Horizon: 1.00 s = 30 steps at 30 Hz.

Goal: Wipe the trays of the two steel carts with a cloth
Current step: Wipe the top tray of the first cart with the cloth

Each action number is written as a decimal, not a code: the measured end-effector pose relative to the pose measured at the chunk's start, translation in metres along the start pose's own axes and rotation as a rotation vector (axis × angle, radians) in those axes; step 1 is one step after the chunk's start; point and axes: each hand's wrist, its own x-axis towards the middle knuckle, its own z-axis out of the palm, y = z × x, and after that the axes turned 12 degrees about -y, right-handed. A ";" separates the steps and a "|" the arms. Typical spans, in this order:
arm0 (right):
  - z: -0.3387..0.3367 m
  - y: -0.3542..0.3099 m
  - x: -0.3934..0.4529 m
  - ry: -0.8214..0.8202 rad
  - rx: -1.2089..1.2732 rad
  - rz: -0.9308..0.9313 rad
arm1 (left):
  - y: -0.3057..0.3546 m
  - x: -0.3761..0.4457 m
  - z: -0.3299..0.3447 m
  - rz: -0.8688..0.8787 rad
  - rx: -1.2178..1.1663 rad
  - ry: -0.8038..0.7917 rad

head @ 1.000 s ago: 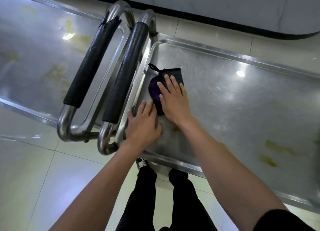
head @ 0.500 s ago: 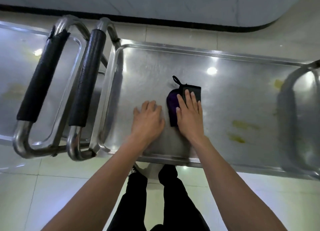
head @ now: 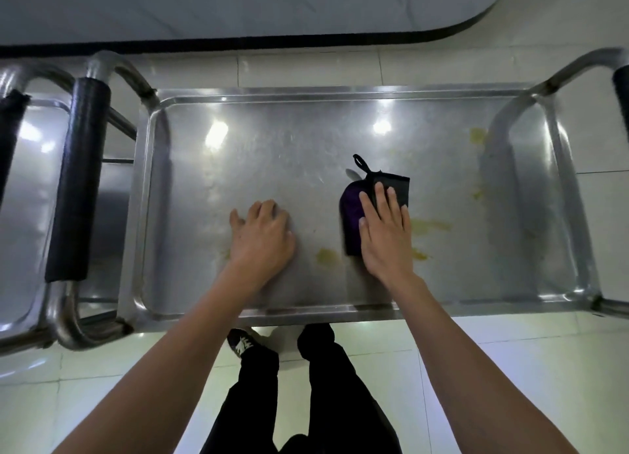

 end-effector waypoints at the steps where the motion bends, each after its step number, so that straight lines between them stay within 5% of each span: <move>1: 0.003 -0.003 -0.002 0.002 -0.002 -0.011 | -0.001 -0.001 0.001 -0.002 -0.005 0.007; 11: 0.041 -0.069 -0.036 0.018 -0.014 -0.098 | -0.039 -0.028 0.009 0.068 -0.081 -0.009; 30: 0.101 -0.268 -0.037 -0.072 -0.101 -0.355 | -0.172 -0.157 0.085 -0.194 -0.319 0.151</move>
